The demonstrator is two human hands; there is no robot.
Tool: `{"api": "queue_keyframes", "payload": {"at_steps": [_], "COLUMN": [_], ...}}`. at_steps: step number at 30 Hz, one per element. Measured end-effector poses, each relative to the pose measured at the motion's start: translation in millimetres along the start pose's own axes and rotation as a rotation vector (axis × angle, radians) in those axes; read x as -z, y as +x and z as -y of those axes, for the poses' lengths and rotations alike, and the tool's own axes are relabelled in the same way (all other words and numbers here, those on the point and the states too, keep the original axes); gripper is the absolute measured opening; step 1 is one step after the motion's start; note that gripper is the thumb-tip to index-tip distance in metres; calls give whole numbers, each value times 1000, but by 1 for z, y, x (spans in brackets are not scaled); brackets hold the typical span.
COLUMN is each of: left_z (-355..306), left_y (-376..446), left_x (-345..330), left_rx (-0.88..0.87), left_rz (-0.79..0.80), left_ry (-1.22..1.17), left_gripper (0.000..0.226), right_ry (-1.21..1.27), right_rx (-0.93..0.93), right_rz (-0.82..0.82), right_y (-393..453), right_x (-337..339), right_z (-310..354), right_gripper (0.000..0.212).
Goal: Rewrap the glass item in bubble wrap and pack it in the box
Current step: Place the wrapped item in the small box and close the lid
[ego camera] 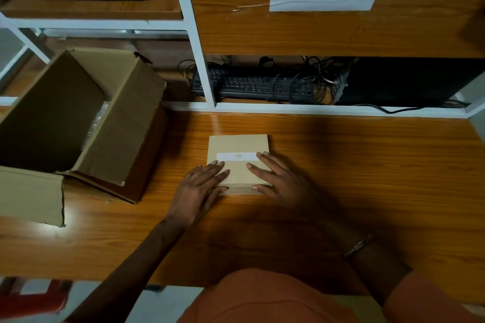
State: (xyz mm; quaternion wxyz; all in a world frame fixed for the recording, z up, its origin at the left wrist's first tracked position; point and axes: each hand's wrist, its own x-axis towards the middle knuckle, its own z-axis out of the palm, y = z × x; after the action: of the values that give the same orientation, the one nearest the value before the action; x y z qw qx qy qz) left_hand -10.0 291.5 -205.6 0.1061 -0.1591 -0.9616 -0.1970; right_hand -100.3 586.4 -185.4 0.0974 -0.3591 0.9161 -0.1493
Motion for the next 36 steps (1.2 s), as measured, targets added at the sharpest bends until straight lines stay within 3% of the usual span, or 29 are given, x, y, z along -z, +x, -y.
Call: {"api": "queue_keyframes", "payload": {"at_steps": [9,14,21,29,36], "left_z": [-13,-10,-8,24,46], "left_y": [-10,-19,-14,33,83], "left_x": [-21,-32,-34,-22,-5], "left_rx": [28,40,70,177,244], "left_rz": [-100,-66,-98,28,98], "left_ry": [-31,-21,-47,-44,41], "left_gripper": [50,56,54,56,80], "right_ry": [-130,-138,-131,-42,27], "right_rx": [-25,11,-2,-64,-115], "right_rz": [-179,-209,-152,-32,90], "right_y": [-6,-3,5,56,115], "right_x": [-33,-39,-40,-10,9], "right_z": [7,6,0,-7,-15], "right_gripper": [57,54,55,58,59]}}
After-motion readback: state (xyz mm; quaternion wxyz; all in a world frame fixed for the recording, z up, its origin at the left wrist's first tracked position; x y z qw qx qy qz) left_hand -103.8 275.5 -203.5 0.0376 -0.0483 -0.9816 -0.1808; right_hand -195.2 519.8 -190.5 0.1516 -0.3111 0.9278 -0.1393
